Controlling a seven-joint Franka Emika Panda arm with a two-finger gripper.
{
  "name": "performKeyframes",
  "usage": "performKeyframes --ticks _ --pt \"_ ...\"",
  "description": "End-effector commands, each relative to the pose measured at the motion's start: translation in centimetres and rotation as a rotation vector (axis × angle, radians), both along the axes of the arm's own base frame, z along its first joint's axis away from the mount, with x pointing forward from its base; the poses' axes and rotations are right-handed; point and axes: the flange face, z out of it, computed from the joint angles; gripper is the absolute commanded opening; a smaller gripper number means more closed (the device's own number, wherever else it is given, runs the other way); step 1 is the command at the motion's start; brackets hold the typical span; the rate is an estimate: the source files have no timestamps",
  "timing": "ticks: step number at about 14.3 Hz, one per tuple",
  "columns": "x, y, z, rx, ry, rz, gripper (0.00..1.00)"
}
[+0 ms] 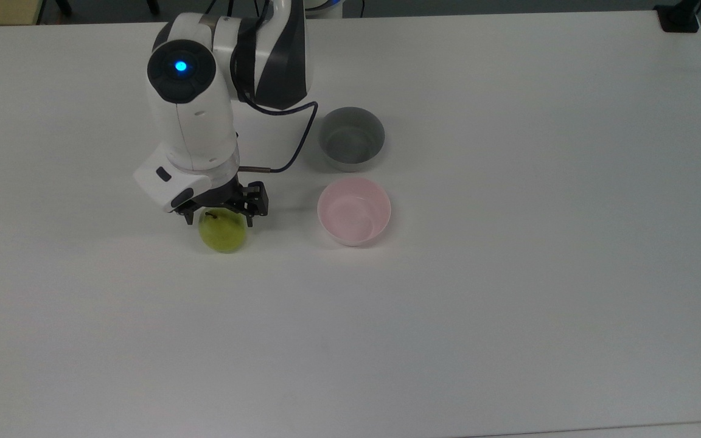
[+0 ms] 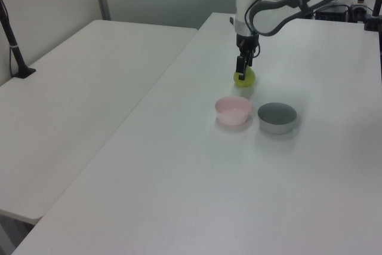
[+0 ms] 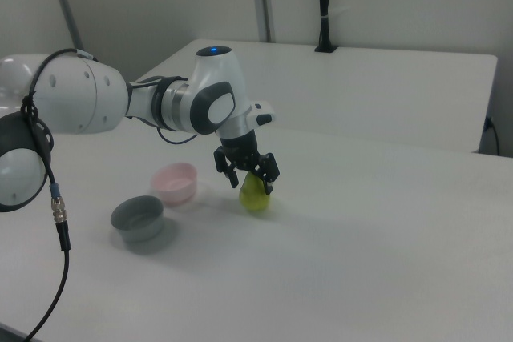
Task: Place the pear in the bowl
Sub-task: 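Lower the open gripper over the green pear and close on it, then lift the pear and carry it over the pink bowl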
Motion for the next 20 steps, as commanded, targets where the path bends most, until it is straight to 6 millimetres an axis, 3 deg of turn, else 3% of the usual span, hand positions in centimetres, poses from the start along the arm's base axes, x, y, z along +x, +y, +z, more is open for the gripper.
performKeyframes --ticks 1,4,6,9,12,14,15,16,17,20 --pt "0.3 0.2 -1.6 -0.037 -0.001 0.003 0.84" --pt "0.3 0.2 -1.7 -0.041 0.003 0.007 0.56" --pt "0.2 0.0 -0.7 -0.041 -0.005 0.004 0.5" --pt "-0.7 -0.4 4.2 -0.04 -0.006 -0.018 0.5" --pt "-2.4 -0.7 12.2 -0.038 -0.004 -0.044 0.5" --pt "-3.9 0.0 16.0 -0.009 0.0 -0.055 0.5" --pt "-4.1 0.5 16.6 0.008 0.006 -0.054 0.5" --pt "-4.5 1.5 17.2 0.024 0.015 -0.049 0.51" --pt "-4.7 3.8 17.6 0.028 0.025 -0.015 0.51" --pt "-5.0 12.9 17.1 0.031 0.035 -0.003 0.51"
